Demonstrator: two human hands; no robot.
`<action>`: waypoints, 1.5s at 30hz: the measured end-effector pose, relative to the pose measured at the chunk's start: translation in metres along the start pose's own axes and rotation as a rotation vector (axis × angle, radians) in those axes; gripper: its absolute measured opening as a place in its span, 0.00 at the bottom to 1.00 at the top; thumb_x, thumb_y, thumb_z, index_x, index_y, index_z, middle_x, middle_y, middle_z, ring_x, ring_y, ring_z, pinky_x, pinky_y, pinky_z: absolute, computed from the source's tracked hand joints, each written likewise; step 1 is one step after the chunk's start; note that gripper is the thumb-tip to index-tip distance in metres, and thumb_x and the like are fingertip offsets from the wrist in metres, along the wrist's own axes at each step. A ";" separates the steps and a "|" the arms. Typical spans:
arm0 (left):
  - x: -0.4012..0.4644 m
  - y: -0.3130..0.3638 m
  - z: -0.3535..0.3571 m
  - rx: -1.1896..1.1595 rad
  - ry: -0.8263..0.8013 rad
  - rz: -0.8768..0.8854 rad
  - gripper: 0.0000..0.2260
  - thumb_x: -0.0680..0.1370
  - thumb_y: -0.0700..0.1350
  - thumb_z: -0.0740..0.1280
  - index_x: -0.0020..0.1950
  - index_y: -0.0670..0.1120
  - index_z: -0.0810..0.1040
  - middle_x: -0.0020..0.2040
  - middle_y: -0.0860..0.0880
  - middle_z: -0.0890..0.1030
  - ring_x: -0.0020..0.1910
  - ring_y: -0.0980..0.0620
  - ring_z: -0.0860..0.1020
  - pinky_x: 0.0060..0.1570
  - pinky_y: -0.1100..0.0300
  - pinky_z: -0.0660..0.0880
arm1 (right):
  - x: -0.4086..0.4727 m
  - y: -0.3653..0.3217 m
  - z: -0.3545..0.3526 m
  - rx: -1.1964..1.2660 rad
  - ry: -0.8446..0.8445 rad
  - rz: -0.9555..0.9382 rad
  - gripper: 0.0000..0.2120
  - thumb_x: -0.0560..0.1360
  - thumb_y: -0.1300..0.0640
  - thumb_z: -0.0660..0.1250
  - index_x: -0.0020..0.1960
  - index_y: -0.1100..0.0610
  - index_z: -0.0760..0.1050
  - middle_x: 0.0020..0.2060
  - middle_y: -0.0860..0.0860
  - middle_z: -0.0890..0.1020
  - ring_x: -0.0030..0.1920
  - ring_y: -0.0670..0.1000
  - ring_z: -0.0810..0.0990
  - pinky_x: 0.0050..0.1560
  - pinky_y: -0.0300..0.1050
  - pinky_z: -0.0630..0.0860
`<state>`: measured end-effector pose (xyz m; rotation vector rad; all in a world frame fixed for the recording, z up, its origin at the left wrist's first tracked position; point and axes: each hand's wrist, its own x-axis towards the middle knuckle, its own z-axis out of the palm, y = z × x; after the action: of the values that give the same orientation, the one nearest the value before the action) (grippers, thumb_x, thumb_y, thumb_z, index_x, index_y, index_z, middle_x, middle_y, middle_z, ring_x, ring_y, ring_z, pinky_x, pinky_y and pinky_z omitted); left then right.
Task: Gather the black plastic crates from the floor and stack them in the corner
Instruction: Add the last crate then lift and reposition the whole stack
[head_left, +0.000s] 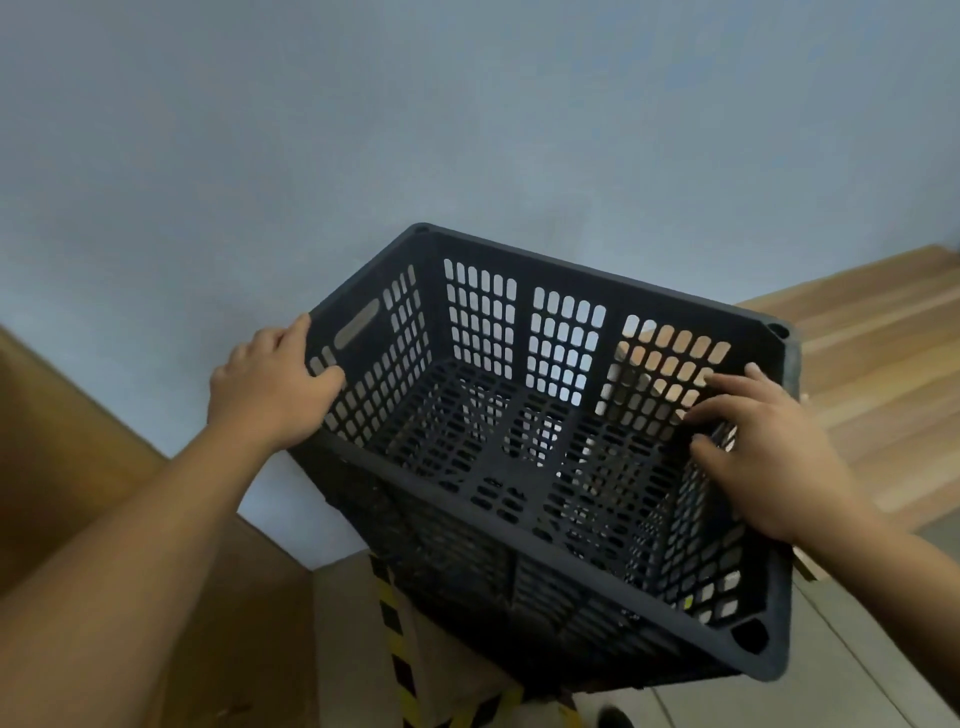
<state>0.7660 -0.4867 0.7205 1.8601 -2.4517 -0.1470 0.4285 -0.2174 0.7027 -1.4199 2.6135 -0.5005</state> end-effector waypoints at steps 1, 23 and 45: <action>-0.005 0.001 0.001 -0.006 0.006 -0.019 0.35 0.83 0.62 0.58 0.88 0.52 0.53 0.82 0.40 0.66 0.77 0.34 0.67 0.72 0.37 0.67 | 0.006 0.003 -0.002 0.009 -0.001 -0.018 0.08 0.76 0.53 0.71 0.55 0.47 0.84 0.75 0.49 0.74 0.81 0.55 0.57 0.78 0.69 0.55; -0.083 0.079 0.020 -0.055 0.096 -0.458 0.37 0.83 0.62 0.55 0.87 0.44 0.54 0.78 0.34 0.68 0.75 0.33 0.68 0.73 0.38 0.67 | 0.244 0.038 -0.013 -0.137 -0.188 -0.541 0.07 0.76 0.55 0.74 0.54 0.51 0.84 0.72 0.52 0.77 0.80 0.54 0.63 0.77 0.59 0.60; -0.097 0.105 0.020 -0.378 0.229 -0.461 0.25 0.84 0.54 0.60 0.83 0.56 0.65 0.72 0.44 0.79 0.66 0.37 0.78 0.61 0.41 0.76 | 0.204 0.079 -0.027 0.149 -0.231 -0.069 0.29 0.76 0.59 0.68 0.73 0.52 0.59 0.55 0.64 0.78 0.49 0.66 0.79 0.51 0.58 0.77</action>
<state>0.6890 -0.3647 0.7137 2.0833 -1.6770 -0.3650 0.2465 -0.3419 0.7107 -1.4307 2.3050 -0.4944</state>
